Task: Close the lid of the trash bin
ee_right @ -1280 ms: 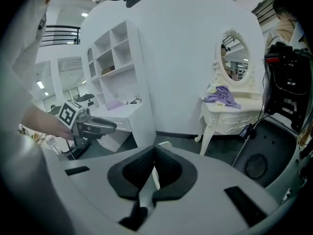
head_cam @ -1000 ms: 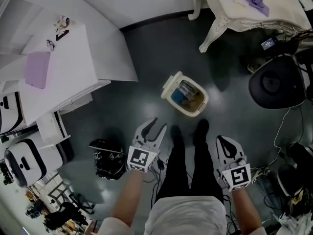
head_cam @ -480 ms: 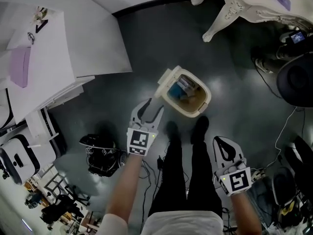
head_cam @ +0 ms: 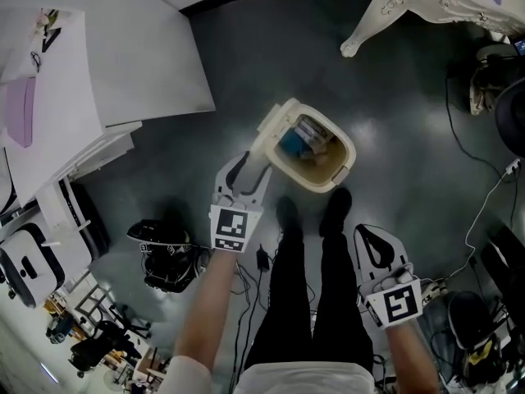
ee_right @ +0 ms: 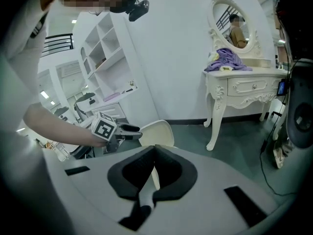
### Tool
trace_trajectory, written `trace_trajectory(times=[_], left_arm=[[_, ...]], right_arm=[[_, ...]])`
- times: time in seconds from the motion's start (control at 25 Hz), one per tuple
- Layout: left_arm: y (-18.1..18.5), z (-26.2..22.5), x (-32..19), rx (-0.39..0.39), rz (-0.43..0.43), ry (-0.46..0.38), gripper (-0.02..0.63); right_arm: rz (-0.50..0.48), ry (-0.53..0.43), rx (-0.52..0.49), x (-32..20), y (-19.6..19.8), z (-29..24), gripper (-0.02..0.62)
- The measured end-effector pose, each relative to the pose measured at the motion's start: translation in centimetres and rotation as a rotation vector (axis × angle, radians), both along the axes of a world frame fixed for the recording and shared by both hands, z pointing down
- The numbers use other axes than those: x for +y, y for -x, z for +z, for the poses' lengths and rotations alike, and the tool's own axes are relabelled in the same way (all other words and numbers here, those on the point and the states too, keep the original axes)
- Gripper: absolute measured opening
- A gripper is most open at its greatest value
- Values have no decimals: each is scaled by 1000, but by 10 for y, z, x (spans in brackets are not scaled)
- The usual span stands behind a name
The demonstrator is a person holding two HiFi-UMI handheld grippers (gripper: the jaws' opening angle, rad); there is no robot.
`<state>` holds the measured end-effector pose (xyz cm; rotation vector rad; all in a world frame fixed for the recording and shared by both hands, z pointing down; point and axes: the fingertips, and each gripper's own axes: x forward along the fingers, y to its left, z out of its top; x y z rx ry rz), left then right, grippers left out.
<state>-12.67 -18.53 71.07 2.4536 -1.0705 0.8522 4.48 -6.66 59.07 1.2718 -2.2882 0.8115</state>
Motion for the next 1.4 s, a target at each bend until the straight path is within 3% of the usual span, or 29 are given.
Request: trace_trajectory(times=[0.28,0.72,1.4], left_arm=[[-27,-1,26,24,47,-10,193],[-87,20,89,28,154,75,195],[-139,110,162,-28,246,292,193]], right_arm=[[-5,16,-16,13,-7,15,12],[2,34,-21,28,-41,24,12],[-6,95,-45,46,-83,67,12]])
